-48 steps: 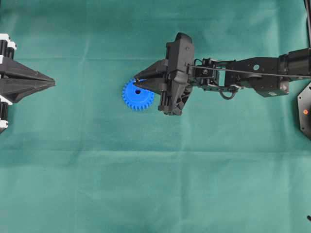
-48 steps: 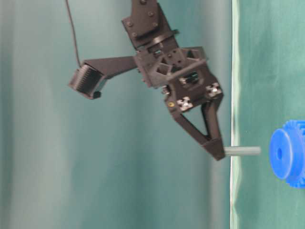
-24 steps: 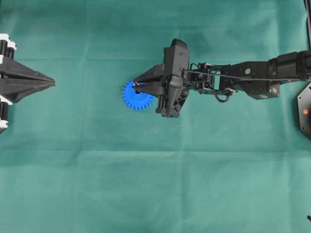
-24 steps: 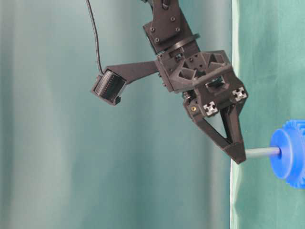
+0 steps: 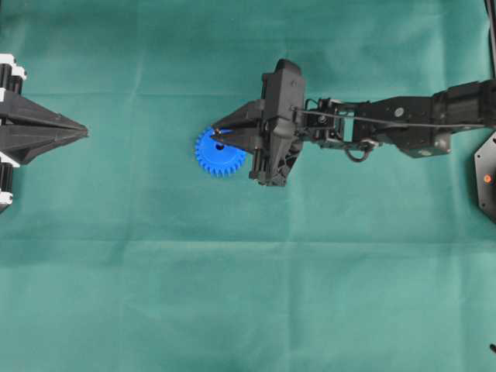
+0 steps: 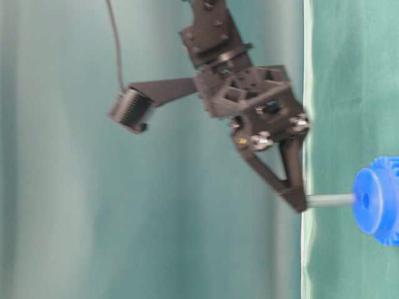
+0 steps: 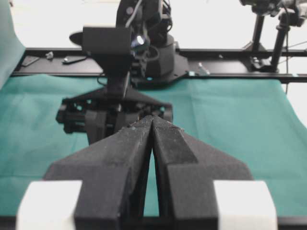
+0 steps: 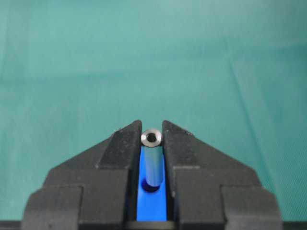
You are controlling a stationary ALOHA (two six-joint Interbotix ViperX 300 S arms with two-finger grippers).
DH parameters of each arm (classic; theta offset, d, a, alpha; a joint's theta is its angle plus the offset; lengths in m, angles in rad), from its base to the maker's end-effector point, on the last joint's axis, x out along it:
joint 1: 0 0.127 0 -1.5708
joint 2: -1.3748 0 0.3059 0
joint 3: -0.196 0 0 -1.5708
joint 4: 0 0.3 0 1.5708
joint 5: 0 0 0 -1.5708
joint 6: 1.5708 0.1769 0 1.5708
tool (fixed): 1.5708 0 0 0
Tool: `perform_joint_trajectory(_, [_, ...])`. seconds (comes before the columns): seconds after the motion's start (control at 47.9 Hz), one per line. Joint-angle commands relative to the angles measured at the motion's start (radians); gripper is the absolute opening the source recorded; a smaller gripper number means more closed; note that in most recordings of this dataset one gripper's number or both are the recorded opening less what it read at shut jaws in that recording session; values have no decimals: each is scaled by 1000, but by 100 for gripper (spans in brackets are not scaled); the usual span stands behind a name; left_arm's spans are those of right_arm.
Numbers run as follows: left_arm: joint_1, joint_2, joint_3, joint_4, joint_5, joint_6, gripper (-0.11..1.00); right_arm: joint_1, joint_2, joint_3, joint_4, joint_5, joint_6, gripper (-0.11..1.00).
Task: Insert the shaft placed at a random location into the center hole of the medium gear at another random location.
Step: 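Align and lower the shaft into the blue gear's center hole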
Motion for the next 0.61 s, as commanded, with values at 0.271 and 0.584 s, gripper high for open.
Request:
perform_joint_trajectory(0.271, [0,5,-26,3,-5,0,0,6,-72,-9,3,2,-5,13])
perform_joint_trajectory(0.584, [0,5,-26,3,-6,0,0,8,-5,-14,3,-21,9,13])
